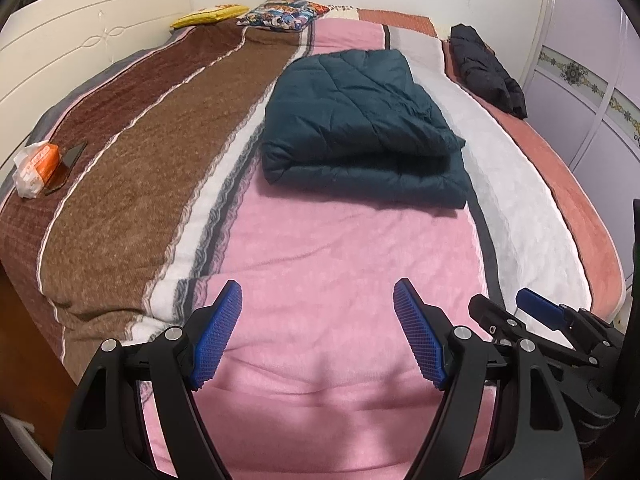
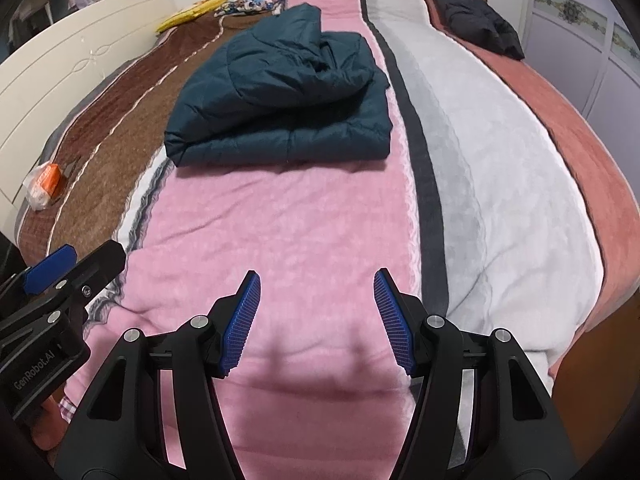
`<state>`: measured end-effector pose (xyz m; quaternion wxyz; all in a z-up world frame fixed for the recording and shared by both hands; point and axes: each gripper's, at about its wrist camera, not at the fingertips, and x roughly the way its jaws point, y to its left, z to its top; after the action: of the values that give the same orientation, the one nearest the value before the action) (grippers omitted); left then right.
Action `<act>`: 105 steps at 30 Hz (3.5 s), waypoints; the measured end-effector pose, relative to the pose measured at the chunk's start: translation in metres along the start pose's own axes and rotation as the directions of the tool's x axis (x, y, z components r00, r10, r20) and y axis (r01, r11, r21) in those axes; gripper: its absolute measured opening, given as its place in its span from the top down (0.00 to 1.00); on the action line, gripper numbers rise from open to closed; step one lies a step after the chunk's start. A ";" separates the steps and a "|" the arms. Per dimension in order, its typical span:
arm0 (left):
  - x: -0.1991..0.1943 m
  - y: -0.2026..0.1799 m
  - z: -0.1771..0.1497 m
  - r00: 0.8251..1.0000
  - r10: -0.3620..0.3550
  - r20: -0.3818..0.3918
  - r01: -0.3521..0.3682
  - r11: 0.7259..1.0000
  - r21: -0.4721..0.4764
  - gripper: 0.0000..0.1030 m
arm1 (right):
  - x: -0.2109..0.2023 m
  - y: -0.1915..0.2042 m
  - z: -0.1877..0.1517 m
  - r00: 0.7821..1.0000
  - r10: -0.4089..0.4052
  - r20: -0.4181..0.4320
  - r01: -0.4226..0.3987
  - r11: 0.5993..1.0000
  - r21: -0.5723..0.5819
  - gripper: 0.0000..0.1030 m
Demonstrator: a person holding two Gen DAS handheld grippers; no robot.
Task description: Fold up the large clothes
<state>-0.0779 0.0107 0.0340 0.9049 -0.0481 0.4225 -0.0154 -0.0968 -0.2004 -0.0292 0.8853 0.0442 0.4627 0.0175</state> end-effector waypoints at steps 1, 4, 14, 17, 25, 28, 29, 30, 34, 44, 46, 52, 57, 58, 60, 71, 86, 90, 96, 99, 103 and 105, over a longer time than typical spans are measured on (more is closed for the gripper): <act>0.000 -0.001 -0.001 1.000 0.001 -0.004 -0.001 1.000 0.003 0.28 | 0.001 -0.002 -0.001 1.000 0.000 -0.007 0.000 1.000 0.009 0.42; 0.004 -0.005 -0.003 1.000 0.002 -0.021 -0.001 1.000 0.019 0.28 | 0.003 -0.006 -0.004 1.000 -0.005 -0.023 0.006 0.999 0.032 0.42; 0.014 -0.006 -0.006 0.998 0.004 -0.061 -0.003 1.000 0.023 0.30 | 0.002 -0.014 -0.007 0.999 -0.035 -0.016 0.036 0.998 0.056 0.42; 0.017 -0.004 -0.007 0.997 0.007 -0.071 -0.006 1.000 0.017 0.30 | 0.004 -0.013 -0.009 0.999 -0.037 -0.026 0.038 0.998 0.049 0.42; 0.019 0.002 -0.007 0.997 0.018 -0.079 -0.019 1.000 -0.004 0.30 | 0.007 -0.008 -0.009 0.999 -0.033 -0.029 0.034 0.999 0.028 0.42; 0.019 0.003 -0.007 0.997 0.020 -0.079 -0.021 1.000 -0.008 0.30 | 0.007 -0.008 -0.009 0.999 -0.030 -0.029 0.030 0.999 0.021 0.42; 0.019 0.003 -0.007 0.997 0.020 -0.079 -0.021 1.000 -0.008 0.30 | 0.007 -0.007 -0.009 0.999 -0.030 -0.030 0.030 0.999 0.019 0.42; 0.019 0.003 -0.007 0.997 0.020 -0.079 -0.021 1.000 -0.007 0.30 | 0.007 -0.006 -0.009 0.999 -0.029 -0.030 0.029 0.999 0.017 0.42; 0.019 0.003 -0.007 0.997 0.020 -0.078 -0.020 1.000 -0.007 0.30 | 0.006 -0.004 -0.010 0.999 -0.028 -0.030 0.029 0.999 0.017 0.42; 0.016 0.003 -0.006 0.997 0.020 -0.073 -0.020 1.000 -0.003 0.30 | 0.004 -0.003 -0.010 0.999 -0.027 -0.027 0.027 1.000 0.014 0.42; 0.016 0.003 -0.006 0.997 0.021 -0.071 -0.021 1.000 -0.003 0.30 | 0.004 -0.003 -0.010 0.999 -0.027 -0.027 0.027 1.000 0.013 0.42; 0.015 0.003 -0.005 0.997 0.023 -0.069 -0.023 1.000 -0.003 0.30 | 0.003 -0.002 -0.010 0.999 -0.027 -0.027 0.028 1.000 0.013 0.42; 0.014 0.003 -0.005 0.997 0.024 -0.068 -0.024 1.000 -0.005 0.30 | 0.003 -0.003 -0.009 0.999 -0.028 -0.028 0.028 1.000 0.013 0.42; 0.014 0.003 -0.005 0.997 0.024 -0.068 -0.025 1.000 -0.005 0.30 | 0.003 -0.003 -0.009 0.999 -0.027 -0.028 0.027 1.000 0.012 0.42; 0.014 0.003 -0.005 0.997 0.024 -0.067 -0.024 1.000 -0.005 0.30 | 0.003 -0.003 -0.009 0.999 -0.027 -0.027 0.027 1.000 0.011 0.42; 0.014 0.004 -0.005 0.998 0.023 -0.066 -0.024 1.000 -0.003 0.30 | 0.003 -0.003 -0.009 0.999 -0.027 -0.028 0.028 1.000 0.012 0.42; 0.010 0.002 -0.003 0.999 0.025 -0.047 -0.025 1.000 0.009 0.30 | 0.003 -0.002 -0.010 0.999 -0.027 -0.029 0.027 1.000 0.013 0.42; 0.009 0.001 -0.004 0.999 0.027 -0.044 -0.027 1.000 0.008 0.31 | 0.003 -0.002 -0.010 0.999 -0.027 -0.029 0.028 1.000 0.013 0.42; 0.009 0.001 -0.004 0.999 0.026 -0.044 -0.026 1.000 0.010 0.32 | 0.003 -0.002 -0.010 0.999 -0.027 -0.030 0.027 1.000 0.012 0.42; 0.009 0.001 -0.004 0.999 0.027 -0.045 -0.027 1.000 0.009 0.32 | 0.003 -0.002 -0.010 0.999 -0.027 -0.031 0.028 1.000 0.012 0.42; 0.009 0.001 -0.004 0.999 0.027 -0.045 -0.027 1.000 0.009 0.32 | 0.003 -0.001 -0.012 0.999 -0.027 -0.033 0.027 1.000 0.011 0.42; 0.009 0.000 -0.004 0.999 0.029 -0.045 -0.029 1.000 0.009 0.32 | 0.004 -0.002 -0.013 0.999 -0.026 -0.035 0.026 1.000 0.010 0.42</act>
<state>-0.0753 0.0099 0.0242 0.8954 -0.0380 0.4436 -0.0051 -0.1049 -0.2009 -0.0402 0.8770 0.0423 0.4786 0.0046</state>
